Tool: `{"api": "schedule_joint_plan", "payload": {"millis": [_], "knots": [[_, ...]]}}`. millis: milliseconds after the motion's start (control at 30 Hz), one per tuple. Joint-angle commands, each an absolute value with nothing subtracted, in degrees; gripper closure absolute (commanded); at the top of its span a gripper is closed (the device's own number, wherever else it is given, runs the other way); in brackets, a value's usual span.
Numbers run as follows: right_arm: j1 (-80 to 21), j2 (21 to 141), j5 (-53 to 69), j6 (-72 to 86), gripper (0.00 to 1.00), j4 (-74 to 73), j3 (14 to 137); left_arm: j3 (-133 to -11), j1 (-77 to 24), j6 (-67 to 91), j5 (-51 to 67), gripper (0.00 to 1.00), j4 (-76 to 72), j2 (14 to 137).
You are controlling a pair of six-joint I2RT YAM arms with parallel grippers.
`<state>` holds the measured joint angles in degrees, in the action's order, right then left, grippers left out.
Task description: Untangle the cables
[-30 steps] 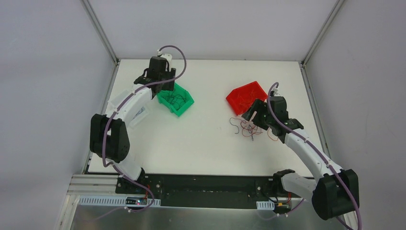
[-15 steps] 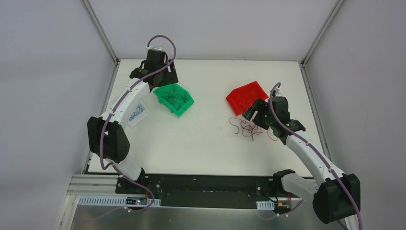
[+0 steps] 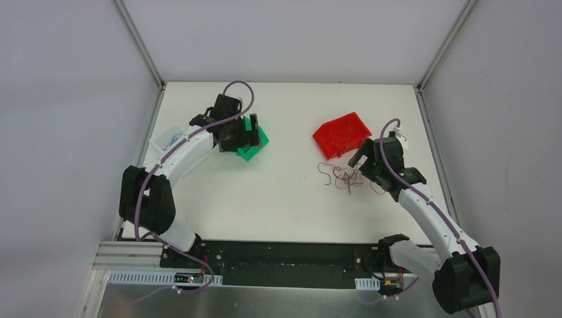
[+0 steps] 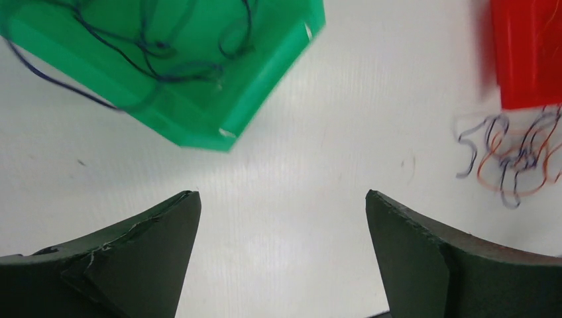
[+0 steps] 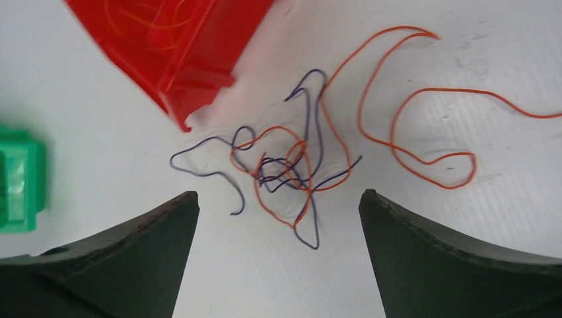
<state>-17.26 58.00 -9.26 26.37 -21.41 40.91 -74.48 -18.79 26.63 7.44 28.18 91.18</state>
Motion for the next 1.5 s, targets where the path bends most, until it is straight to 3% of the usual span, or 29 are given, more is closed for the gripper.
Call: {"api": "schedule_joint_plan", "payload": {"millis": [0, 267, 500, 700, 767, 900, 967, 1167, 1467], "knots": [[-13.9, 59.1, -19.2, 30.1, 0.04, -26.2, 40.3, -66.7, -25.9, 24.5, 9.7, 0.01, 25.5, 81.6], [-12.3, 68.8, -3.5, 30.6, 0.08, -18.7, 38.6, -53.3, -30.0, 22.7, 14.1, 0.01, 14.3, 72.3], [-27.2, 75.5, -0.9, 32.1, 0.10, -17.1, 41.4, -48.8, -30.0, 23.3, 14.8, 0.01, 10.8, 67.3], [-37.6, 72.7, 18.0, 34.5, 0.19, -6.4, 41.6, -47.6, -30.0, 23.9, 16.5, 0.01, 8.9, 68.4], [-38.2, 69.7, 17.1, 34.2, 0.19, -7.6, 42.8, -47.3, -30.0, 24.2, 17.5, 0.01, 8.0, 68.7], [-36.8, 65.1, 3.6, 29.7, 0.17, -18.9, 46.5, -47.0, -30.1, 24.8, 20.2, 0.01, 5.8, 69.7], [-33.5, 64.6, -3.5, 29.1, 0.16, -23.1, 47.1, -47.0, -30.2, 25.1, 21.3, 0.01, 4.9, 70.0], [-18.4, 63.2, -9.9, 29.6, 0.15, -23.7, 43.7, -44.7, -31.0, 26.4, 22.5, 0.01, 0.5, 68.5], [-18.0, 74.3, 2.5, 30.8, 0.17, -15.8, 41.5, -40.2, -32.4, 28.4, 23.6, 0.02, -6.1, 66.7]]}}
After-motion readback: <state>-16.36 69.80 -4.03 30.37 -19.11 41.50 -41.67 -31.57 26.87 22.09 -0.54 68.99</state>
